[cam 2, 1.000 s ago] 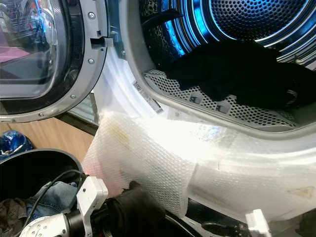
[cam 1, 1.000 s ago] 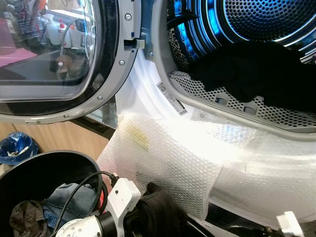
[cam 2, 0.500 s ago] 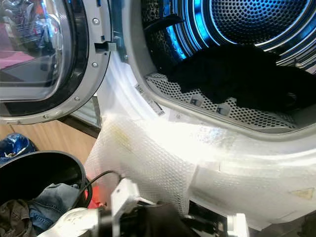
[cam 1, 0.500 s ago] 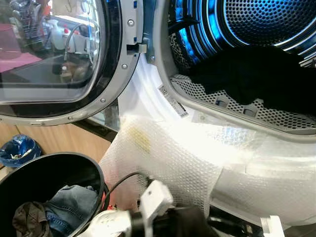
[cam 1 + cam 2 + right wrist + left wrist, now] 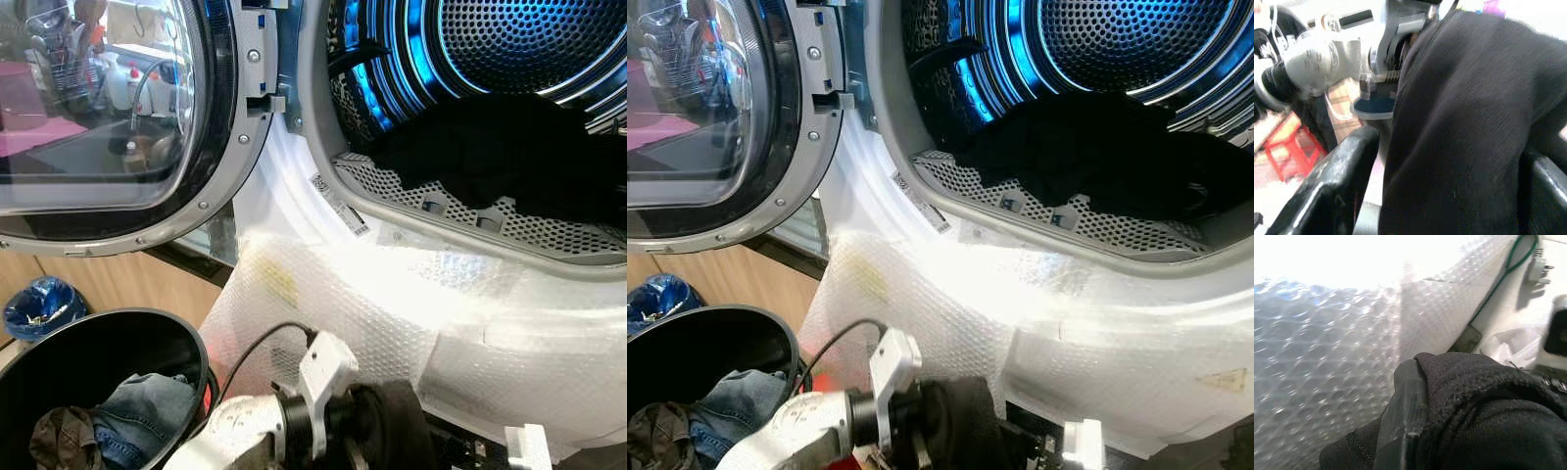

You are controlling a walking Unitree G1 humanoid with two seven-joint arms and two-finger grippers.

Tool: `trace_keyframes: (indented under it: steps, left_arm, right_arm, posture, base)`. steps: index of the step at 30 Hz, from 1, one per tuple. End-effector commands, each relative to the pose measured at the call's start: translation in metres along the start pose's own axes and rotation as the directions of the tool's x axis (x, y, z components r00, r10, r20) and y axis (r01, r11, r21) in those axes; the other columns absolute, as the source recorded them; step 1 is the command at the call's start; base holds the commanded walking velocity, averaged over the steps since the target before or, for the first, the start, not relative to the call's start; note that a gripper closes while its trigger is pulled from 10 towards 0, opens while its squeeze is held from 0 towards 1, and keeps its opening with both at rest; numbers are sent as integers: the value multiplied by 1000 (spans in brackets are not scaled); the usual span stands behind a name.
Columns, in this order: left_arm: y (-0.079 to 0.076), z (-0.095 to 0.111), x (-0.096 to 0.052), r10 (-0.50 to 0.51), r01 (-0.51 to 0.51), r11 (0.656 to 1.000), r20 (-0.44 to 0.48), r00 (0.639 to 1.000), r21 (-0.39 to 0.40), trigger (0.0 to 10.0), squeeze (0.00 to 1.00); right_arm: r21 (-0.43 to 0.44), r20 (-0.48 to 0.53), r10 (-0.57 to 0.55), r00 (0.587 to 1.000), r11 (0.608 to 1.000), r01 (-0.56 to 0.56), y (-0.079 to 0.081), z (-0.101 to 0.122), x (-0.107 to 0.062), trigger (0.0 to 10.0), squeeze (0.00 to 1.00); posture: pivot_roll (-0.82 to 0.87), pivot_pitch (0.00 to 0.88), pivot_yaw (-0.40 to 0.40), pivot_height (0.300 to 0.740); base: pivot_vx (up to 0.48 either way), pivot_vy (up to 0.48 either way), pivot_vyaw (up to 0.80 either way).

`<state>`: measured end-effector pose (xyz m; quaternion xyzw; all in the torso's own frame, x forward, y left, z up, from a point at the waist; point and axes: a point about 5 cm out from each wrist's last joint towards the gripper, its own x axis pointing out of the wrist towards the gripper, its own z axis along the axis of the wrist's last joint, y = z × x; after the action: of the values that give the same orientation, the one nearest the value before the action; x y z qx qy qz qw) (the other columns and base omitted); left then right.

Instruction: Clothes washing

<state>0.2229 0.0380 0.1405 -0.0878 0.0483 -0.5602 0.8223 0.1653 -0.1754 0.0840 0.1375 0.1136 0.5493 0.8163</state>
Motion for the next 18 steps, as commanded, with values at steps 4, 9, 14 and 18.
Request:
trace_keyframes:
  steps: [4,9,14,18]
  left_arm:
    - [2,11,1,22,-23,1000,60,998,14,0,0]
    - [0,11,1,21,-21,1000,58,998,4,0,0]
    - [-2,12,2,30,-29,1000,66,997,-11,0,0]
    - [-3,11,3,32,-31,999,63,998,-23,0,0]
  right_arm:
    - [-31,5,-59,998,998,59,-7,0,12,10000,0]
    - [-78,-6,-169,986,983,168,-17,-2,20,10000,0]
    - [-82,36,-142,989,986,145,-8,9,45,10000,0]
    - [-100,0,-123,992,987,123,-3,8,52,10000,0]
  posture:
    - [-5,31,-76,740]
    - [-3,44,-73,740]
    - [-13,60,-70,740]
    - [-17,68,-70,740]
  base:
    - [0,0,0]
    - [0,0,0]
    - [0,0,0]
    - [0,0,0]
